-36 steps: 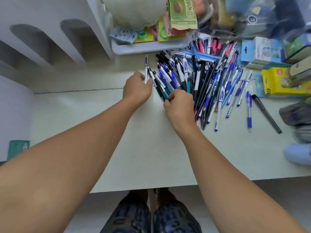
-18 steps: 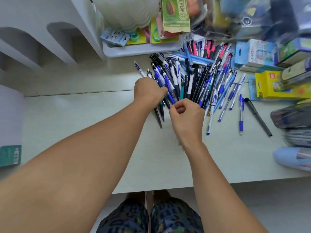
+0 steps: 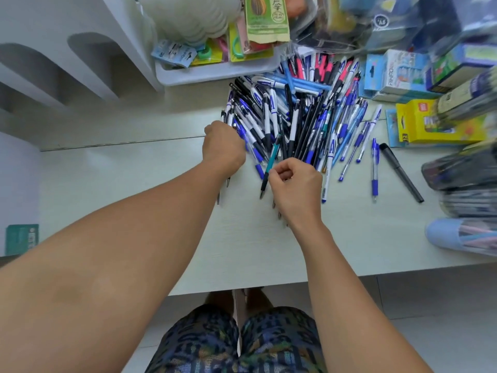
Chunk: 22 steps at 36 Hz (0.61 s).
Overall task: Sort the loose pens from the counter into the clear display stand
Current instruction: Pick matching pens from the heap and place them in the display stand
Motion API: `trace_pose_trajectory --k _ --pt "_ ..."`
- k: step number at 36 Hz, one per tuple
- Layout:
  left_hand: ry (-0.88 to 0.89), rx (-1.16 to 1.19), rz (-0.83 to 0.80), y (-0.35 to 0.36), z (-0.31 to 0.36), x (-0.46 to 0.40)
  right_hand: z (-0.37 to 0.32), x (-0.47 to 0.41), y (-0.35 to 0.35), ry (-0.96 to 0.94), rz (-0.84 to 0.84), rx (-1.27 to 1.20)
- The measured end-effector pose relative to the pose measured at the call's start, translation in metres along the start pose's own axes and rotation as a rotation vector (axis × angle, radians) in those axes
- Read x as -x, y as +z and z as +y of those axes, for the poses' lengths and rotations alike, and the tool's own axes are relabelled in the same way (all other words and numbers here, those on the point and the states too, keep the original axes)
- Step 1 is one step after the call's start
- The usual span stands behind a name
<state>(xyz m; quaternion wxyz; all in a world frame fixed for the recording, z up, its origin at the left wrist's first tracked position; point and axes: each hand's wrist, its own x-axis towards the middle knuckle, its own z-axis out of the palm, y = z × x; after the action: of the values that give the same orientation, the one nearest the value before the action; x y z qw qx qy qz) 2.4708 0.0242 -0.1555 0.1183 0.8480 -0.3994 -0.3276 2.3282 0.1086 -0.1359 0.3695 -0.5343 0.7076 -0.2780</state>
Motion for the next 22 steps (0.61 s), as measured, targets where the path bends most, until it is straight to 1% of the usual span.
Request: trace_pose_trajectory --k 1,2,4,6,7,11,14,17,19,22 --pt "-0.071 0.096 -0.016 -0.005 -0.001 0.003 0.0 0.001 0.0 -0.002 -0.009 -0.001" --pt "-0.078 0.043 -0.008 -0.009 -0.004 0.003 0.0 0.001 0.002 0.002 -0.022 -0.006" --pt "-0.075 0.024 -0.012 -0.02 -0.015 0.005 0.0 0.003 0.007 0.019 -0.067 -0.013" --pt "-0.098 0.024 -0.079 -0.028 -0.031 0.004 -0.001 0.008 0.016 0.048 -0.142 -0.026" --pt "-0.079 0.053 -0.106 -0.035 -0.039 0.008 -0.002 0.011 0.021 0.066 -0.178 -0.044" --pt "0.0 0.322 -0.235 -0.064 -0.068 0.032 -0.018 0.026 0.04 0.089 -0.258 -0.121" --pt "-0.044 0.606 -0.286 -0.088 -0.087 0.059 -0.043 0.039 0.049 0.139 -0.305 -0.302" --pt "-0.083 0.767 -0.33 -0.112 -0.106 0.086 -0.073 0.042 0.056 0.194 -0.345 -0.513" --pt "-0.067 0.802 -0.382 -0.128 -0.12 0.104 -0.093 0.04 0.061 0.189 -0.445 -0.605" --pt "0.004 0.792 -0.455 -0.15 -0.137 0.128 -0.126 0.039 0.072 0.092 -0.627 -0.666"
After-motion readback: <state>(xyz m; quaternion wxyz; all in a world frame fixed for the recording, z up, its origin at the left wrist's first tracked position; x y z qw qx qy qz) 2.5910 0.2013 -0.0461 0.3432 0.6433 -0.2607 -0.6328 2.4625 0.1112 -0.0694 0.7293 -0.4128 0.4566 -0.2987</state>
